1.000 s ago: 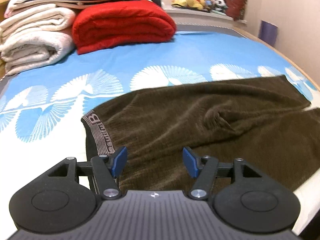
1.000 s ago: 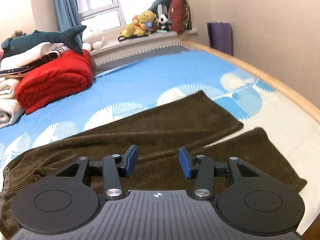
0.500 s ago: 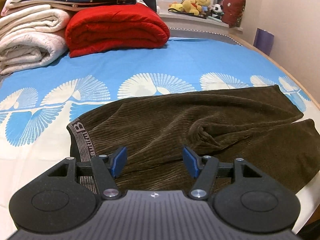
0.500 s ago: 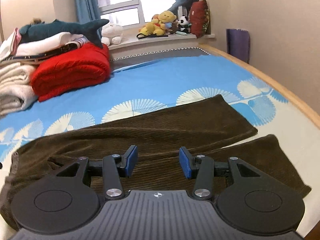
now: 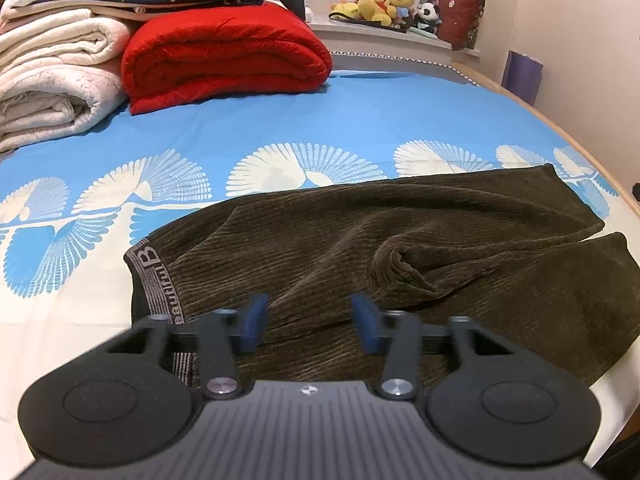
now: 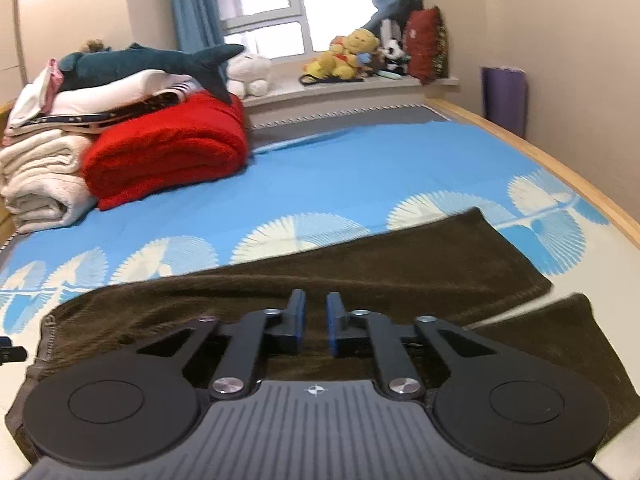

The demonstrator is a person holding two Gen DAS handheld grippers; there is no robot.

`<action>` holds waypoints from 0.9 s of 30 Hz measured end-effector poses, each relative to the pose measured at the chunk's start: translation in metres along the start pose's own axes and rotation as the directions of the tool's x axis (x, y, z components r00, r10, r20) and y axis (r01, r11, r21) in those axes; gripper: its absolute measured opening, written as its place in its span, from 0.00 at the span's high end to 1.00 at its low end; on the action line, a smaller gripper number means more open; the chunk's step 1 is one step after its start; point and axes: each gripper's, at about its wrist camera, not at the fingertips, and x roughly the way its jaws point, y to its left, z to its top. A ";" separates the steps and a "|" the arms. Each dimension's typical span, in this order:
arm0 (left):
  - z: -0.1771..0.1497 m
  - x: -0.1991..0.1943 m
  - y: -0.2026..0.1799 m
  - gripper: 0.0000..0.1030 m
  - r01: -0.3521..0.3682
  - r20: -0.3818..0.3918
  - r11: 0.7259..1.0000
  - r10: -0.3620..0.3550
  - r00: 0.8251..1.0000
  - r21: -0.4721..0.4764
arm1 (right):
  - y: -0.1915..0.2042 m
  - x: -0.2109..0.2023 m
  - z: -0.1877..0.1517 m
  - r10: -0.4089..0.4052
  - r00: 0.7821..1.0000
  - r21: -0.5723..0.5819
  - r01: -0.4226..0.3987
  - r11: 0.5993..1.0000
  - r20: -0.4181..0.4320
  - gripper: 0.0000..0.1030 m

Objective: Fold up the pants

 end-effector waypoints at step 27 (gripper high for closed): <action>0.089 0.188 0.113 0.66 -0.136 -0.104 0.987 0.127 0.986 -0.085 | 0.026 0.040 0.026 0.080 0.993 -0.089 -0.087 0.992 -0.085 0.93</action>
